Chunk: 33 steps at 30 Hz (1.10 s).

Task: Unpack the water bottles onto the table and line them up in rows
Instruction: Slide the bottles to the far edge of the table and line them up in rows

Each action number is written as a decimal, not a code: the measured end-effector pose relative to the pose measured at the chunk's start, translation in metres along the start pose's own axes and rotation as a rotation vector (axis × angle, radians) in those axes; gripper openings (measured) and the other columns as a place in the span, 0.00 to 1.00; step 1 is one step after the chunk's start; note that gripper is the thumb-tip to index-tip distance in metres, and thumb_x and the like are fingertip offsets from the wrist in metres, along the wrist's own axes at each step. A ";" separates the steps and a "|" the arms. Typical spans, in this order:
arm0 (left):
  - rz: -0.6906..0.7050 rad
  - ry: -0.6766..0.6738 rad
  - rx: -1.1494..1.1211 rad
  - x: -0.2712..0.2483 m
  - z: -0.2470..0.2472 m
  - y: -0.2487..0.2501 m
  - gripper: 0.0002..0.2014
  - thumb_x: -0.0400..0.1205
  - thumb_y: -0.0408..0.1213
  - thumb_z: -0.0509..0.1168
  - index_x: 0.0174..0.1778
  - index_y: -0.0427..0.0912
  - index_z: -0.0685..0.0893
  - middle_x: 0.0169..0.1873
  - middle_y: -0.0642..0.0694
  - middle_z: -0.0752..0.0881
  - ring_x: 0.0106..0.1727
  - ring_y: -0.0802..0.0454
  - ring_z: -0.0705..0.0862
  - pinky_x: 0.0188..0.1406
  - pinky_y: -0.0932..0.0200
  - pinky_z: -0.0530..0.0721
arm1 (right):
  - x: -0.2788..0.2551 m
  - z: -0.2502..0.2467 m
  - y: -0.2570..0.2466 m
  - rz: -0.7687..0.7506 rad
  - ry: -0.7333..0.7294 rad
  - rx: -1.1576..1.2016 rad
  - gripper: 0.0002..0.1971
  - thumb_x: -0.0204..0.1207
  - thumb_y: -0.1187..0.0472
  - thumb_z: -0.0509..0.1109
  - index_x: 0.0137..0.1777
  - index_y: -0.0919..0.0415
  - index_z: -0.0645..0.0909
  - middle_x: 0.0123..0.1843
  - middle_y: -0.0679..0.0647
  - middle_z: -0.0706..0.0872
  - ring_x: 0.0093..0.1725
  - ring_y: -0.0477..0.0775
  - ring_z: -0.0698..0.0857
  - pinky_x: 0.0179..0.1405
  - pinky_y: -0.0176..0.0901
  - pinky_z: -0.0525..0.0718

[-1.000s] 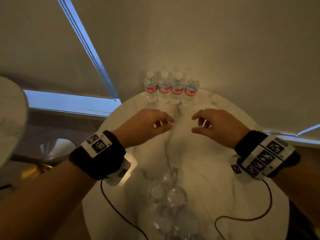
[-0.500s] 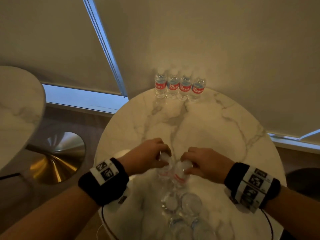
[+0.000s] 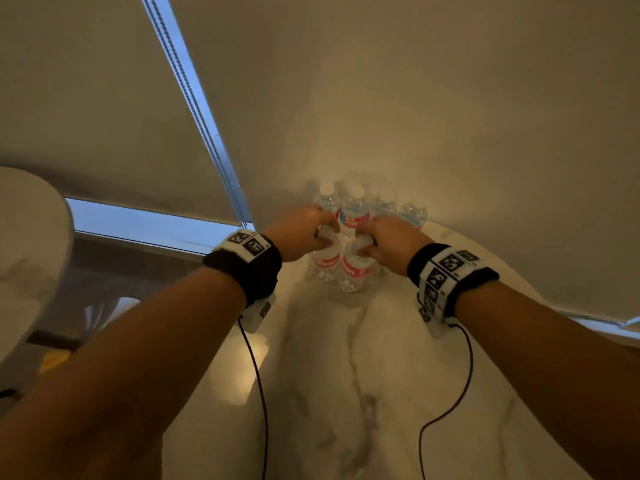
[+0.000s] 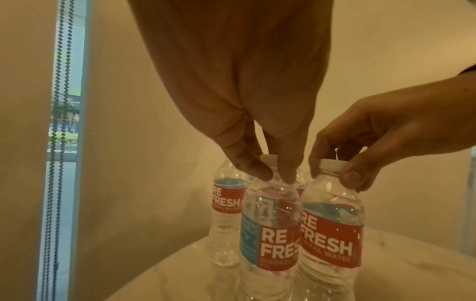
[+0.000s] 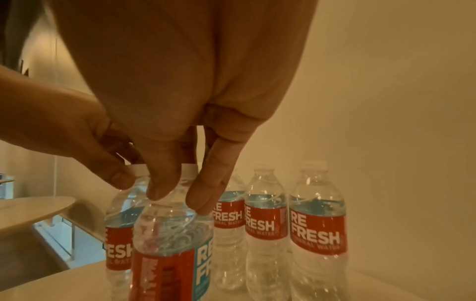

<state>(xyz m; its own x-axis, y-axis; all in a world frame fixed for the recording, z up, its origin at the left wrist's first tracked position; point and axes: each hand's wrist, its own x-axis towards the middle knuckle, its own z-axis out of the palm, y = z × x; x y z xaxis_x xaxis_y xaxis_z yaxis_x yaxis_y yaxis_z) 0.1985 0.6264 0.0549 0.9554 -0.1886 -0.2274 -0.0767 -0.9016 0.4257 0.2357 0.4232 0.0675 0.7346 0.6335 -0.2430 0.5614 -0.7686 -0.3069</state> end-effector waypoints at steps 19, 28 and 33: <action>-0.029 0.123 0.011 0.005 -0.018 -0.015 0.31 0.77 0.41 0.77 0.77 0.45 0.77 0.66 0.38 0.78 0.63 0.40 0.82 0.57 0.57 0.77 | 0.027 -0.010 0.003 0.056 0.073 0.026 0.35 0.70 0.50 0.79 0.75 0.53 0.69 0.58 0.60 0.85 0.55 0.62 0.83 0.45 0.45 0.74; 0.076 0.183 -0.172 -0.137 0.015 0.045 0.16 0.83 0.46 0.71 0.65 0.47 0.87 0.57 0.51 0.87 0.52 0.56 0.86 0.53 0.58 0.88 | -0.134 -0.001 -0.015 0.020 -0.038 0.066 0.23 0.73 0.42 0.73 0.65 0.48 0.79 0.49 0.45 0.83 0.43 0.47 0.83 0.44 0.40 0.78; 0.120 0.001 -0.337 -0.231 0.063 0.092 0.12 0.84 0.49 0.69 0.59 0.51 0.91 0.50 0.54 0.90 0.47 0.60 0.87 0.47 0.64 0.87 | -0.239 0.036 -0.041 -0.081 -0.179 0.169 0.20 0.74 0.35 0.67 0.61 0.43 0.81 0.47 0.40 0.83 0.42 0.43 0.84 0.47 0.44 0.86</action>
<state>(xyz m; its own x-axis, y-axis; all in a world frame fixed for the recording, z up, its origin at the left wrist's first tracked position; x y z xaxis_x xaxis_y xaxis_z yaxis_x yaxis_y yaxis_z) -0.0477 0.5622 0.0911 0.9457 -0.2845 -0.1573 -0.0899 -0.6939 0.7145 0.0230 0.3066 0.1051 0.6025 0.7093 -0.3658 0.5327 -0.6987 -0.4774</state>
